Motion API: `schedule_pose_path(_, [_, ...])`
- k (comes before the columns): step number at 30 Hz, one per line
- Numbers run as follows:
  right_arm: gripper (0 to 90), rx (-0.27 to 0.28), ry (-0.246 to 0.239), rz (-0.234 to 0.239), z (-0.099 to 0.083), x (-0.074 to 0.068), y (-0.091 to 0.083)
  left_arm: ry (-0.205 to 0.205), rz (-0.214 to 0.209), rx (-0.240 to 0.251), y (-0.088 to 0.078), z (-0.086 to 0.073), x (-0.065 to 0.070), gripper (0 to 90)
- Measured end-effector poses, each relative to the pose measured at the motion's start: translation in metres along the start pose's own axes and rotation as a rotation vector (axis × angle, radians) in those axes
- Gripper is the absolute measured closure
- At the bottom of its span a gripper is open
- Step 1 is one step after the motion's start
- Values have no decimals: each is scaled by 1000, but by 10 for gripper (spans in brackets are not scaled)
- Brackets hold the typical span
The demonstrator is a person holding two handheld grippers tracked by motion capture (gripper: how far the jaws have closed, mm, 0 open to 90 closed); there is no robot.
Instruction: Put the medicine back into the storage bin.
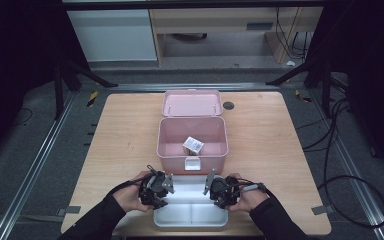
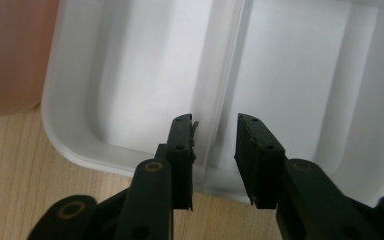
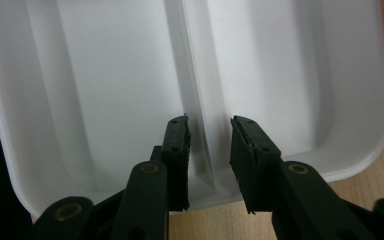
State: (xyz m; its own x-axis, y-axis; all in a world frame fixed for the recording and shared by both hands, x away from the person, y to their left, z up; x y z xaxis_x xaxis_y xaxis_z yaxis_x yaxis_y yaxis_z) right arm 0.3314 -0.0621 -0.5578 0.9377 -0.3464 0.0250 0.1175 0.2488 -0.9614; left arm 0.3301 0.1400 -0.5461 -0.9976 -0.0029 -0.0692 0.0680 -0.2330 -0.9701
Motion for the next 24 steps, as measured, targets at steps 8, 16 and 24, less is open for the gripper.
schedule_pose_path(8, [834,-48,16,27,0,-1,1,22,-10,-29,5,0,1,788])
schedule_pose_path(16, [848,-69,22,38,2,1,2,41,-14,-60,8,2,-2,849])
schedule_pose_path(24, [851,-69,8,51,3,-2,-7,50,-60,-52,2,3,3,867])
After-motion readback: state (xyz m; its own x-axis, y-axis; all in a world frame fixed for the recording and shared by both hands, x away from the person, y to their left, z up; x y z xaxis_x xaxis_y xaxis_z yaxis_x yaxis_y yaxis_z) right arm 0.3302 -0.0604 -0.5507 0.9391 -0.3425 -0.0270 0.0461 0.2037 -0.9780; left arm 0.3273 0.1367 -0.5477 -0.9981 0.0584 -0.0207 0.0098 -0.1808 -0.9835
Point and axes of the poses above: each handheld gripper's, and its own axes: y roughly forward along the jaws, z roughly out of its top, x roughly to its right, the point moved 7 cm from there along y, roughly forward along the jaws, and after that the axes turned 10 degrees about y, right-handed, at the moved point
